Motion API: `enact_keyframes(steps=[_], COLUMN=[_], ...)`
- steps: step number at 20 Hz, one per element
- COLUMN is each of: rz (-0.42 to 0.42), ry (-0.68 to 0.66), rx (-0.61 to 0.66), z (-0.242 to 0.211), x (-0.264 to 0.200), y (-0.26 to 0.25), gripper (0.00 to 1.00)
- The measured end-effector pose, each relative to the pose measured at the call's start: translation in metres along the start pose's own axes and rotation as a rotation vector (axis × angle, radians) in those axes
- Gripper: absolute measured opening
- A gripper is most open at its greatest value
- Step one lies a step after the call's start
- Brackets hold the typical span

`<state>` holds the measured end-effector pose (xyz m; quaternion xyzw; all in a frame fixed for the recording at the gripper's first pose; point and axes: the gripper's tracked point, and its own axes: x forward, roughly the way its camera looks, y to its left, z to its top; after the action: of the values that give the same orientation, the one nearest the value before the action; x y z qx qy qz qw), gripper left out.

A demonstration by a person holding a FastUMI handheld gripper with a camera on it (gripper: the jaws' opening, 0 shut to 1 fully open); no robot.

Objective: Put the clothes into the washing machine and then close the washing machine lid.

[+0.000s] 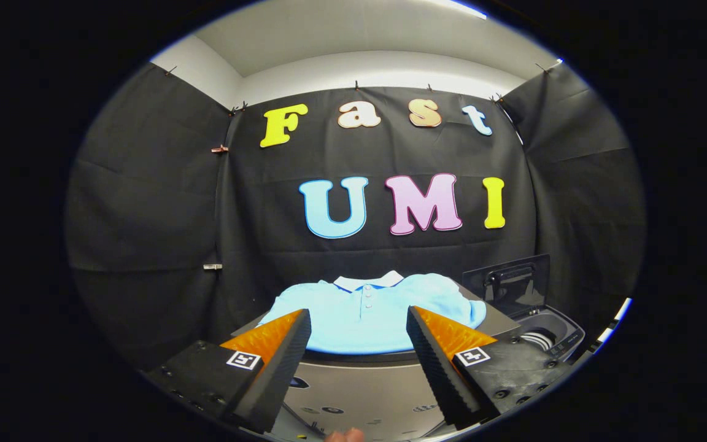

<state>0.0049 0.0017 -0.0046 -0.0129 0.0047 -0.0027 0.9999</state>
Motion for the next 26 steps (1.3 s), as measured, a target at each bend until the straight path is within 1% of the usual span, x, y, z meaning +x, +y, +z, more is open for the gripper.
enact_keyframes(steps=[8, 16, 20, 24, 26], rz=[-0.017, -0.014, -0.024, -0.050, -0.044], ry=[0.016, 0.038, 0.094, 0.187, 0.236], rx=[0.000, -0.002, 0.007, -0.016, -0.025], z=[-0.007, -0.010, -0.001, 0.004, 0.000], x=[0.009, 0.027, 0.061, 0.112, 0.137], y=[-0.006, -0.005, -0.009, -0.017, -0.014], gripper=[0.99, 0.99, 0.99, 0.99, 0.99])
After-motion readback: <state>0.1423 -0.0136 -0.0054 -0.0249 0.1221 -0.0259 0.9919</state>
